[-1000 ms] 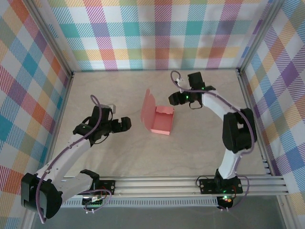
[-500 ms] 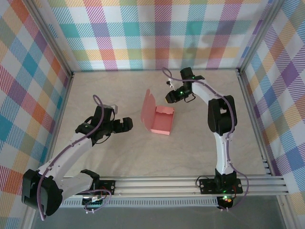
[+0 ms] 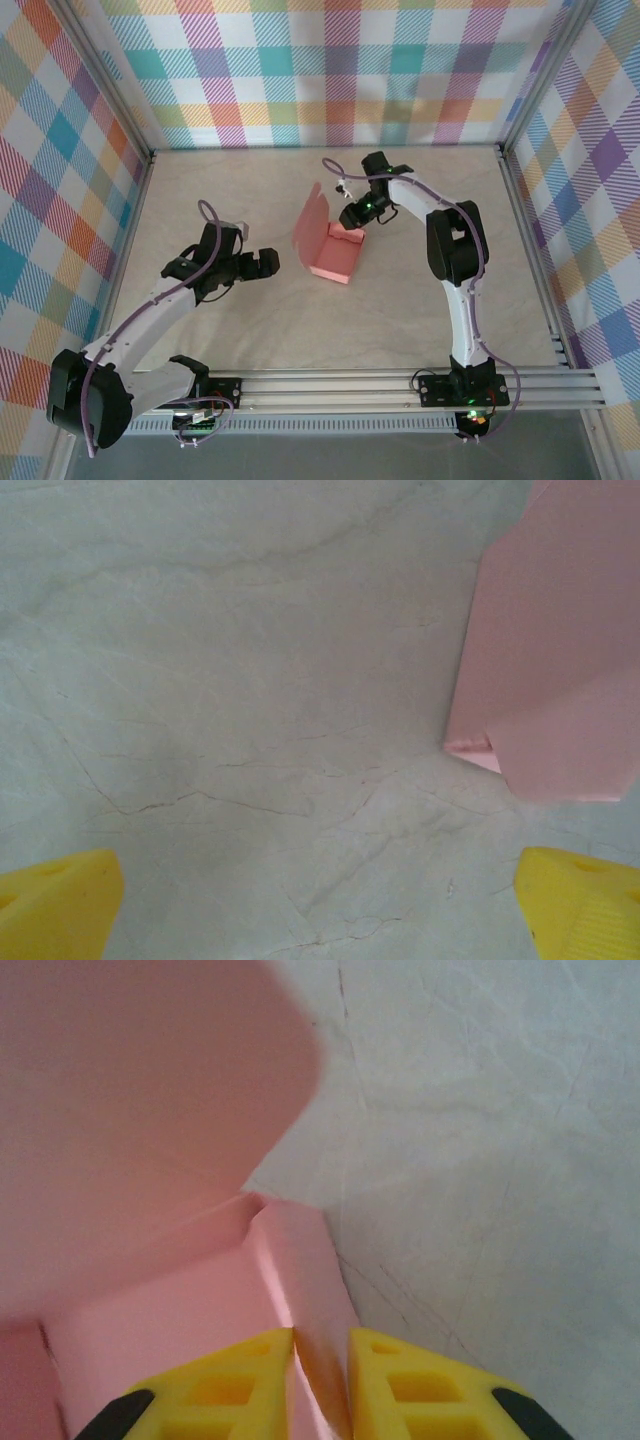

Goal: Fold the paper box

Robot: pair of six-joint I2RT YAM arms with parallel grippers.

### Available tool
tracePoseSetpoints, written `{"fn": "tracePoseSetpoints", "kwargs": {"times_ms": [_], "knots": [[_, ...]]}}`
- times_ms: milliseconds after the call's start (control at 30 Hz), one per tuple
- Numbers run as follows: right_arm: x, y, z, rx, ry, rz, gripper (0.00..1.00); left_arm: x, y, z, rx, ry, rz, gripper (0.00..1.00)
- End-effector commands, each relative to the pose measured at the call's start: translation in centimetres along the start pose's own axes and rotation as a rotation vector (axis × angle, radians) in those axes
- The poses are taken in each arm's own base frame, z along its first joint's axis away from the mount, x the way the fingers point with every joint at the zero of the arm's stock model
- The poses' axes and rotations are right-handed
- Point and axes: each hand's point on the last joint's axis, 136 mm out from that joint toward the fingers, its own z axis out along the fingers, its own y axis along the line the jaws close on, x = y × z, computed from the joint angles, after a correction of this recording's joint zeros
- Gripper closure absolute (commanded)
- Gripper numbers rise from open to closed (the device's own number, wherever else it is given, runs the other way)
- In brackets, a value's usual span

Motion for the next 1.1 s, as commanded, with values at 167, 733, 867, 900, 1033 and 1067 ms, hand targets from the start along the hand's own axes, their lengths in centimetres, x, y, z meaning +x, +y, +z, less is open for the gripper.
{"fn": "tracePoseSetpoints", "kwargs": {"times_ms": [167, 733, 867, 900, 1033, 1067], "knots": [[2.6, 0.5, 0.1, 0.095, 0.071, -0.046, 0.81, 0.7, -0.4, 0.8, 0.023, 0.02, 0.014, 0.0], [5.2, -3.7, -4.8, 0.697, -0.033, 0.359, 0.86, 1.5, -2.8, 3.5, 0.061, 0.059, 0.04, 0.0], [6.6, -3.3, -5.3, 0.753, -0.081, 0.454, 0.85, 1.8, -3.8, 4.7, 0.065, 0.078, 0.054, 0.0], [6.8, -3.1, -5.3, 0.762, -0.094, 0.466, 0.85, 1.6, -4.1, 5.0, 0.072, 0.072, 0.056, 0.0], [7.8, -1.8, -4.8, 0.817, -0.142, 0.505, 0.84, 0.8, -5.7, 6.1, 0.101, 0.057, 0.046, 0.0], [7.9, -1.5, -4.5, 0.815, -0.147, 0.508, 0.84, 0.6, -6.1, 6.4, 0.115, 0.053, 0.033, 0.0]]}}
